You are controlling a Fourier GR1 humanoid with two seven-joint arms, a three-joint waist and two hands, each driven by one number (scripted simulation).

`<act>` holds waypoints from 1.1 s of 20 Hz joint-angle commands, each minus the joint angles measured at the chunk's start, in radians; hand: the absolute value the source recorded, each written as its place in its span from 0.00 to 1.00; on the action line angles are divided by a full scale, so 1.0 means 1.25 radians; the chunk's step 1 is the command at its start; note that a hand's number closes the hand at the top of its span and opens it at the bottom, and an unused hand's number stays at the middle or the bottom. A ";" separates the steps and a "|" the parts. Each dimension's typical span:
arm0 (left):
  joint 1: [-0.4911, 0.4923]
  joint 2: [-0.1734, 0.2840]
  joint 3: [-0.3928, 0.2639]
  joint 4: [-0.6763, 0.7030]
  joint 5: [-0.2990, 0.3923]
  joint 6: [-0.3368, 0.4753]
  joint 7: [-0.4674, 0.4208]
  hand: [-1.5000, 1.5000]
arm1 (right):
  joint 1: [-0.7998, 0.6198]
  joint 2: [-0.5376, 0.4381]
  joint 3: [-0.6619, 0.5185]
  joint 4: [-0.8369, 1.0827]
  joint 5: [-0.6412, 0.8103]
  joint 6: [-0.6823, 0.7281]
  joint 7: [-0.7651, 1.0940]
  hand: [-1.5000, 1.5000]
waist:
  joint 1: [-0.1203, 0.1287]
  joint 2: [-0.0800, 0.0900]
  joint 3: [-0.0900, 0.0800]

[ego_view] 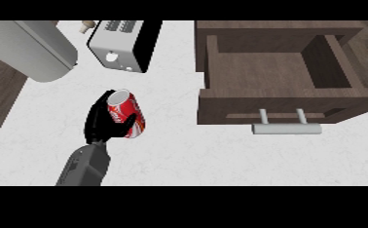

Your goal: Pick up the can, place it into the drawer and close the drawer

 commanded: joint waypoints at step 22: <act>-0.220 -0.016 -0.160 -0.376 -0.051 0.335 0.368 1.00 | 0.028 0.017 0.078 -0.061 0.032 -0.074 -0.002 0.00 | -0.007 0.001 0.000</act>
